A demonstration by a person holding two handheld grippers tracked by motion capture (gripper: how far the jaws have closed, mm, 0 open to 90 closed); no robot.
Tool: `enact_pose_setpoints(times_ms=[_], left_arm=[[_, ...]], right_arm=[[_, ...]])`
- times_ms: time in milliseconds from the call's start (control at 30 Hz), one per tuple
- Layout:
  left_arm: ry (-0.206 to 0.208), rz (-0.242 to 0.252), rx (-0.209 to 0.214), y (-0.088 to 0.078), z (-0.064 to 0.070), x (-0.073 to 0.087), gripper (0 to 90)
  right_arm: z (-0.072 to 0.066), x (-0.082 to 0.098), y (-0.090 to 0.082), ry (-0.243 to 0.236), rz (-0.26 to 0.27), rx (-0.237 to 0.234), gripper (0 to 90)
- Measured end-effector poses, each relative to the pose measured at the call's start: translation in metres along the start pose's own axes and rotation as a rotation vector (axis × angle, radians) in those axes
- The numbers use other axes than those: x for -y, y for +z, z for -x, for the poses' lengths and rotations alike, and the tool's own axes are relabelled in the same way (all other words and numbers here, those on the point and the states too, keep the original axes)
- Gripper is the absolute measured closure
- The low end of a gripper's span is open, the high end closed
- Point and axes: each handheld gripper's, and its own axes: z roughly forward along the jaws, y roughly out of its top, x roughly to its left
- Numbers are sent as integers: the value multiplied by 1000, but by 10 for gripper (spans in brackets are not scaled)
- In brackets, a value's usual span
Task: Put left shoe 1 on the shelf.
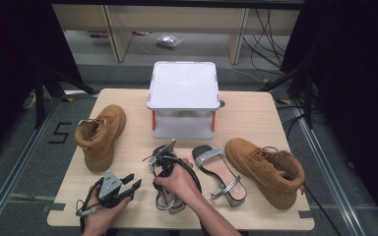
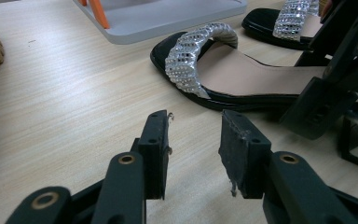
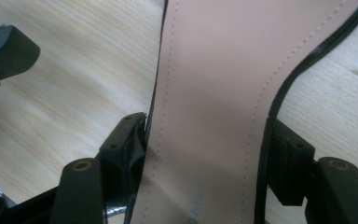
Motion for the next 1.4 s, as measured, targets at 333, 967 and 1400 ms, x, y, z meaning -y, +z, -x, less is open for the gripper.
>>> enact_pose_setpoints(times_ms=[333,967,1400], left_arm=[[2,0,-2,0,0,0,614],[2,4,-9,-1,0,0,616],[1,2,-15,-2,-1,0,616]], right_arm=[[11,7,-3,27,37,-16,413],[40,-38,-35,89,231,52,426],[49,-85,-19,156,280,90,426]])
